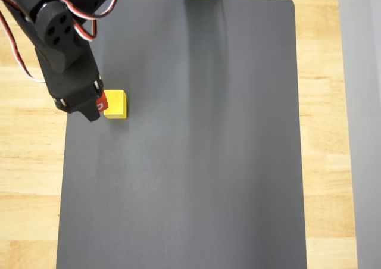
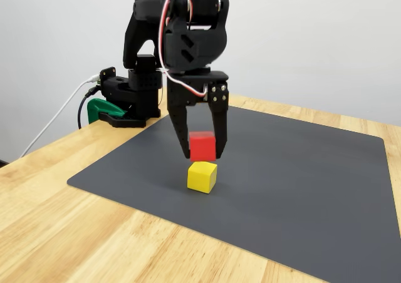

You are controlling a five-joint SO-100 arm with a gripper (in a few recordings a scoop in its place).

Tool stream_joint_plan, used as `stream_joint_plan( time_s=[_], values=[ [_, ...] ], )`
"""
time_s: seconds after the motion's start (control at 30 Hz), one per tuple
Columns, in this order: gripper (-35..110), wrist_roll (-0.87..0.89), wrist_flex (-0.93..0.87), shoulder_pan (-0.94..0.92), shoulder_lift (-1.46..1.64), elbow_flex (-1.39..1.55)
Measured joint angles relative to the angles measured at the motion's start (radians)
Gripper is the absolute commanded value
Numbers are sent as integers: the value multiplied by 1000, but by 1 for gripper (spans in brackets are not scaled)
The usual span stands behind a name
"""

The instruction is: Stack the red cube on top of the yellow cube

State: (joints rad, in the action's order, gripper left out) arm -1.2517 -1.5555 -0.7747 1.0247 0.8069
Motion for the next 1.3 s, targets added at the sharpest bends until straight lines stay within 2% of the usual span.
stream_joint_plan(
  time_s=[0.43, 0.83, 1.3],
  values=[
    [0, -17, -86, 0, -41, 0],
    [0, -35, -66, 0, -72, 0],
    [21, -69, -21, 6, -91, 0]
  ],
)
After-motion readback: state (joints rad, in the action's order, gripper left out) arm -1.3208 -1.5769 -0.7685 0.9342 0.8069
